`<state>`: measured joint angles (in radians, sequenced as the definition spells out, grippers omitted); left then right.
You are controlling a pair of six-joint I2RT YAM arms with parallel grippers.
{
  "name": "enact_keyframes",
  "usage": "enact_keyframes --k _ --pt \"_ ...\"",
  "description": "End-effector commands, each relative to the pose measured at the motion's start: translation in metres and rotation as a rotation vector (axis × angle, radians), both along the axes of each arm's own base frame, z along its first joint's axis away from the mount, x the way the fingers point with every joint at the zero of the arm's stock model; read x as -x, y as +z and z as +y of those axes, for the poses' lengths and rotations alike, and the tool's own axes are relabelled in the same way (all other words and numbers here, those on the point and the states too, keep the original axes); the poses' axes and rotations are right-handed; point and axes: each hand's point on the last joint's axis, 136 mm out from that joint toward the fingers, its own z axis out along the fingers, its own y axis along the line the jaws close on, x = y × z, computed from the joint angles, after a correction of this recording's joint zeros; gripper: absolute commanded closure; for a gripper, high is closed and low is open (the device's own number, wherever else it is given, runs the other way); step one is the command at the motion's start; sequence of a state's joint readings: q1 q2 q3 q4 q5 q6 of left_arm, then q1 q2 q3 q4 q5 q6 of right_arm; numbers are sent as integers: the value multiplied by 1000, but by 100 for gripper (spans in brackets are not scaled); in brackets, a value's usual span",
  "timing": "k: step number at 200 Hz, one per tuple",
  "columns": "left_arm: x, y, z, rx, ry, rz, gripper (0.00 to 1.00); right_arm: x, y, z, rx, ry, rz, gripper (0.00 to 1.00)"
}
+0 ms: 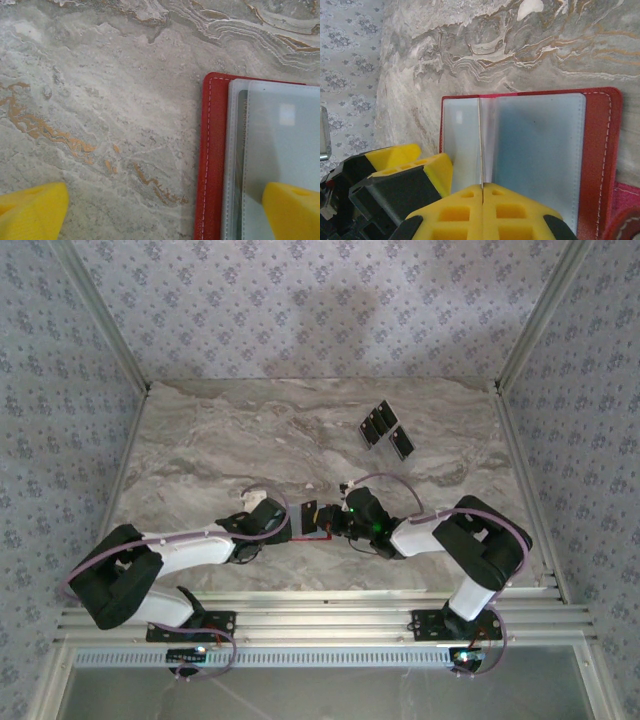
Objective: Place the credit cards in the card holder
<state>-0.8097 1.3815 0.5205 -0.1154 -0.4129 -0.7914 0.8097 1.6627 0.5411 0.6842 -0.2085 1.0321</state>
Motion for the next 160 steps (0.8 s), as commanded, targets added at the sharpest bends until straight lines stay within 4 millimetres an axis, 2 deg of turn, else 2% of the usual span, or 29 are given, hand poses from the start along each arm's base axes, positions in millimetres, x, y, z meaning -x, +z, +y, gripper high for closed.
enact_keyframes --k 1,35,160 --pt "17 -17 22 -89 3 68 1 -2 16 4 -34 -4 -28 100" --pt "18 -17 22 -88 3 69 0 -4 16 6 -39 -5 -23 100" --pt "19 -18 24 -96 6 71 1 1 -16 4 -36 -23 47 100"
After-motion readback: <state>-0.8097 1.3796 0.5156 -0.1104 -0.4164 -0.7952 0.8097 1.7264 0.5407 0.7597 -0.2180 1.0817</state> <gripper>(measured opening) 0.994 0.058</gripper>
